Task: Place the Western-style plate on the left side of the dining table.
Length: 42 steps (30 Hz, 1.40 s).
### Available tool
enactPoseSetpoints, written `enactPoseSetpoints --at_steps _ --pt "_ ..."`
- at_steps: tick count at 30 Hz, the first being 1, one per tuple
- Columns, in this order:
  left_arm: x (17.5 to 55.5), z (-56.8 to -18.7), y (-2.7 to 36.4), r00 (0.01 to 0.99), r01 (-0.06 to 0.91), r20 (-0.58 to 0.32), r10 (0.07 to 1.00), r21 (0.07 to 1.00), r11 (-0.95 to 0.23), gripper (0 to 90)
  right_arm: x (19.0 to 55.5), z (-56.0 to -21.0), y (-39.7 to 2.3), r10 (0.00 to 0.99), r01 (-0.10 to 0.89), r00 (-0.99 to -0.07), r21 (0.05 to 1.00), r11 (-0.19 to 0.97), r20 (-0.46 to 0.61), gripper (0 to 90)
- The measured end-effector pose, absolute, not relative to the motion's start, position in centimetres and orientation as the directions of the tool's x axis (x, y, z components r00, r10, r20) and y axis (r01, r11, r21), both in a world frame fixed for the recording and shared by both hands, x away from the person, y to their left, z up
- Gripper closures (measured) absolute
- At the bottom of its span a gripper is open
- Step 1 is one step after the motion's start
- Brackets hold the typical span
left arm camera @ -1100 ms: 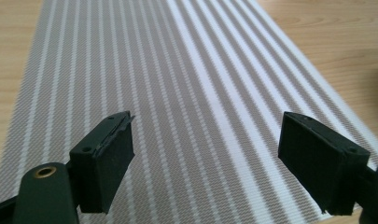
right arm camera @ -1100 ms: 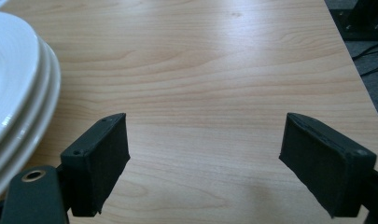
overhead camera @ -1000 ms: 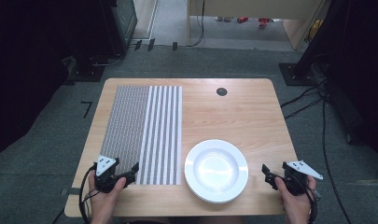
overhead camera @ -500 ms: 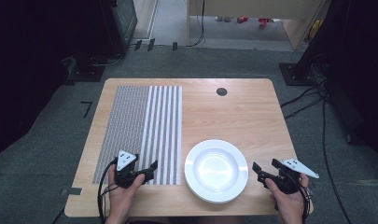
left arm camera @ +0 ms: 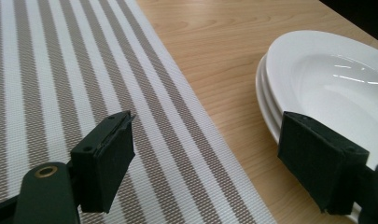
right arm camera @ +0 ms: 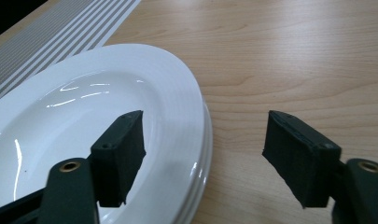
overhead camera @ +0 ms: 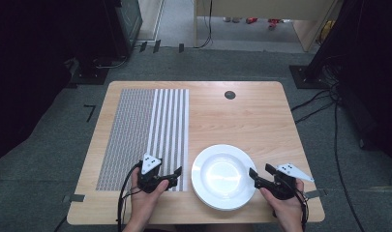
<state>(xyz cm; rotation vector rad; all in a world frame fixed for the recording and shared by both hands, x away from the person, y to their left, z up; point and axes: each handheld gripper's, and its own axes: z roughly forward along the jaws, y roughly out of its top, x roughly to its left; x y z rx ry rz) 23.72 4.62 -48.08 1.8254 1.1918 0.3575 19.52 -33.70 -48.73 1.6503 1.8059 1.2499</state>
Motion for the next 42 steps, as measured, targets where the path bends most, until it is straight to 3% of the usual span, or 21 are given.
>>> enactPoseSetpoints --at_steps 9,14,16,19,26,29,31,42 --pt "23.7 -48.8 2.4 0.519 0.593 -0.232 0.823 0.791 -0.151 19.0 19.9 -49.8 -32.8 0.928 0.594 -0.236 0.799 -0.097 0.288 52.2" --pt "23.8 -49.0 2.0 0.503 0.601 -0.239 0.830 0.787 -0.138 22.9 19.8 -49.9 -33.3 0.899 0.598 -0.247 0.787 -0.153 0.362 64.0" --pt "23.9 -49.0 2.0 0.499 0.607 -0.242 0.832 0.783 -0.136 25.7 19.9 -50.2 -34.2 0.864 0.612 -0.242 0.761 -0.217 0.441 67.0" --pt "23.5 -48.8 2.0 0.513 0.591 -0.267 0.816 0.799 -0.111 27.8 20.0 -50.5 -34.8 0.831 0.625 -0.239 0.734 -0.264 0.502 68.2" --pt "23.4 -48.7 1.2 0.545 0.603 -0.289 0.787 0.788 -0.128 29.0 19.9 -50.4 -34.9 0.827 0.628 -0.232 0.728 -0.275 0.513 68.3" --pt "23.5 -49.3 0.7 0.564 0.623 -0.301 0.769 0.767 -0.157 29.1 19.6 -50.2 -35.1 0.831 0.601 -0.226 0.744 -0.292 0.509 75.7" --pt "23.4 -49.5 0.3 0.580 0.624 -0.310 0.753 0.763 -0.167 28.7 19.5 -50.0 -35.5 0.804 0.592 -0.242 0.739 -0.321 0.543 75.7" --pt "22.8 -49.9 -1.5 0.599 0.604 -0.286 0.748 0.774 -0.188 34.8 20.0 -50.6 -35.6 0.760 0.615 -0.253 0.706 -0.352 0.599 66.1"
